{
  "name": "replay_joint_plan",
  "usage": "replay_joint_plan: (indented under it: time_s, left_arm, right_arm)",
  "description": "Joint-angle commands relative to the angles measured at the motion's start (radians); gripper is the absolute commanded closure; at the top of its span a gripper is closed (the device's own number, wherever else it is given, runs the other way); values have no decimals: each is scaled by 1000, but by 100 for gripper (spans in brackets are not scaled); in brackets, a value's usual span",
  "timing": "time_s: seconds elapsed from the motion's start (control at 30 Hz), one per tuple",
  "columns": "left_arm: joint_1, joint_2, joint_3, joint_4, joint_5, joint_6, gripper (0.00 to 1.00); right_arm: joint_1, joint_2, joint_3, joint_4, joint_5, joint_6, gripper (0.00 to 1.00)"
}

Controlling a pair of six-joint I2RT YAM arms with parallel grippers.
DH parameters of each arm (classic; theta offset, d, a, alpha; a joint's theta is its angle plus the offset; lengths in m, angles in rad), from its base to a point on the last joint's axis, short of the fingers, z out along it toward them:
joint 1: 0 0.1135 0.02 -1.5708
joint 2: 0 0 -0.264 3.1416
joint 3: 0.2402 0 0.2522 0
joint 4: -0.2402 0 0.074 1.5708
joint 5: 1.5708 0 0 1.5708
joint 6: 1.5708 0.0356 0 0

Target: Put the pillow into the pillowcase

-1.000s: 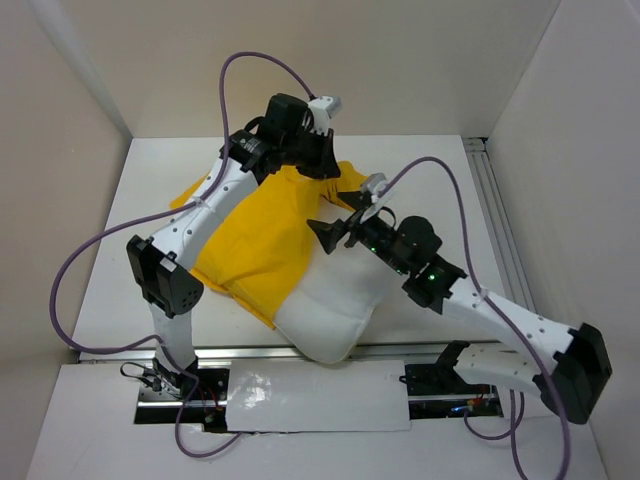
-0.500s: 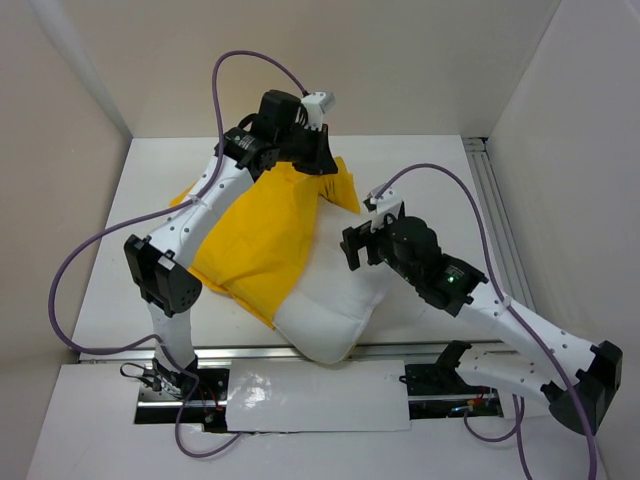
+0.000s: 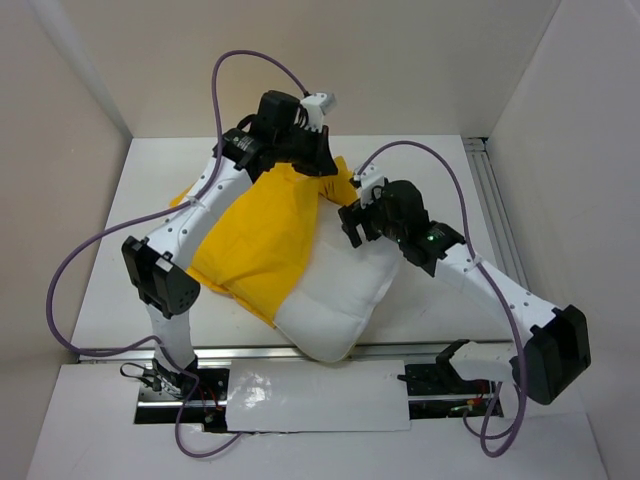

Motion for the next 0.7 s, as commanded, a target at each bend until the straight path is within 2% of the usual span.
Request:
replay_joint_plan:
  time_s: [0.0, 0.07, 0.1, 0.23, 0.37, 0.47, 0.6, 0.67]
  left_arm:
    - [-6, -107, 2, 95, 20, 31, 100]
    - [-15, -107, 2, 95, 20, 41, 100]
    - [-15, -107, 11, 95, 20, 41, 100]
    - [-50, -107, 35, 84, 11, 41, 100]
    - [-100, -98, 83, 74, 0, 41, 100]
    - [-136, -87, 123, 52, -32, 30, 100]
    - [-192, -78, 163, 41, -54, 21, 100]
    - [-210, -78, 177, 32, -54, 12, 100]
  right_arm:
    - [-42, 55, 28, -50, -237, -52, 47]
    - [-42, 73, 39, -59, -295, -65, 89]
    - [-42, 73, 39, -34, -309, -65, 100]
    - [-42, -3, 40, 94, -460, -72, 100]
    - [36, -48, 40, 299, -552, -98, 100]
    - [96, -8, 63, 385, -538, -114, 100]
    - [136, 93, 73, 564, -414, -51, 100]
    - [150, 122, 7, 681, -371, 4, 100]
